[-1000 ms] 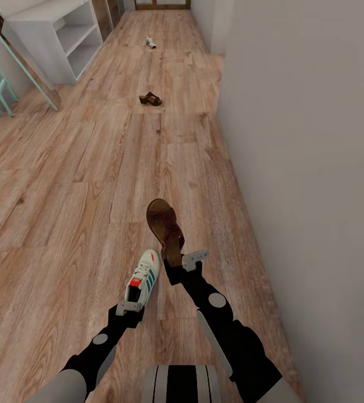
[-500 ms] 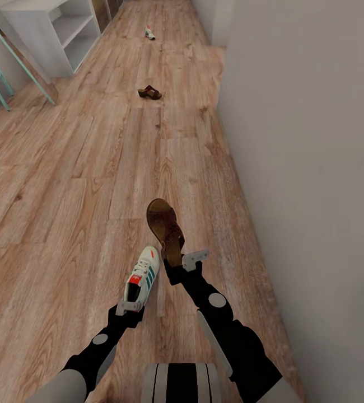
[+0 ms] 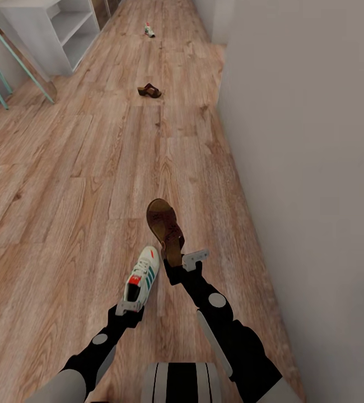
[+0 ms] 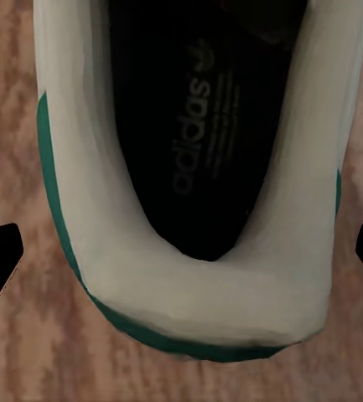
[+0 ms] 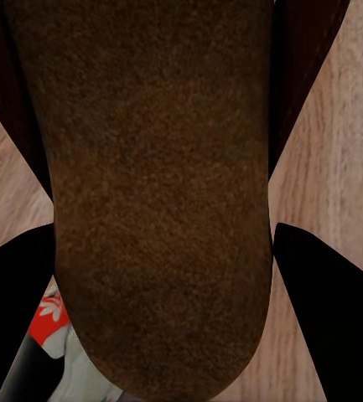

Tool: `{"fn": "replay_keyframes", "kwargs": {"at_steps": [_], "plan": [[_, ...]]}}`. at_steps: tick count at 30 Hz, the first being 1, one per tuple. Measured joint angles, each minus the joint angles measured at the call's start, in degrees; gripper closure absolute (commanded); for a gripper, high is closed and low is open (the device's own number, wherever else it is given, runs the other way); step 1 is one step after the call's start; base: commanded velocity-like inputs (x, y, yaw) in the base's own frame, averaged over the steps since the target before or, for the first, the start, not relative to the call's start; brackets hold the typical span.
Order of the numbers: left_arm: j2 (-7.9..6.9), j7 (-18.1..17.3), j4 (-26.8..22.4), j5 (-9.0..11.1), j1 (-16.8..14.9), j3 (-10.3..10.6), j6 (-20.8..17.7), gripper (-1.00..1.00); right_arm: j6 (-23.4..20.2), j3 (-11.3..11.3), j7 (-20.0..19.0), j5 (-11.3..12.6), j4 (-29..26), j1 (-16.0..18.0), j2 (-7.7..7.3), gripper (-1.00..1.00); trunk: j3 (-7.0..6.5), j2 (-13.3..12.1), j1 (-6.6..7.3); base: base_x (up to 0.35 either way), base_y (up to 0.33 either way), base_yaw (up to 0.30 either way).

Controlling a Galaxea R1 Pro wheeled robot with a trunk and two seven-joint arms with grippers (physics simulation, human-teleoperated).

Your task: Pick up the two gym shoes and the two sandals from the corridor floor and place them onto the hallstand (shoe rack) in the corridor, making sure they are on the rack and not on the floor. Arrange them so the two gym shoes are next to each other and the two sandals are next to each other.

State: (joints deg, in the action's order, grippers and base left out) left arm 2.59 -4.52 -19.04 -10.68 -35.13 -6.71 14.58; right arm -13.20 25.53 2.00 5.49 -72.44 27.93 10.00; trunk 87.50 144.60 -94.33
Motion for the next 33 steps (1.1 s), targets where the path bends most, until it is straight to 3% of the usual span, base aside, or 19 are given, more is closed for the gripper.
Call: {"fn": "replay_keyframes", "kwargs": {"at_steps": [19,20,33], "plan": [[0.0,0.01,-0.04,-0.19,-0.04,-0.06,0.0,-1.0,0.0,0.0,0.0,0.0,0.0,0.0,0.0,1.0,0.01,0.0,-0.01,0.008,0.0,0.0],[0.0,0.01,-0.05,-0.19,-0.05,-0.05,0.0,1.0,0.0,0.0,0.0,0.0,0.0,0.0,0.0,1.0,0.01,0.0,-0.01,0.0,0.0,0.0],[0.0,-0.02,-0.06,0.1,-0.09,-0.12,-0.01,1.0,0.0,0.0,0.0,0.0,0.0,0.0,0.0,1.0,0.01,0.0,-0.01,0.0,0.0,0.0]]}}
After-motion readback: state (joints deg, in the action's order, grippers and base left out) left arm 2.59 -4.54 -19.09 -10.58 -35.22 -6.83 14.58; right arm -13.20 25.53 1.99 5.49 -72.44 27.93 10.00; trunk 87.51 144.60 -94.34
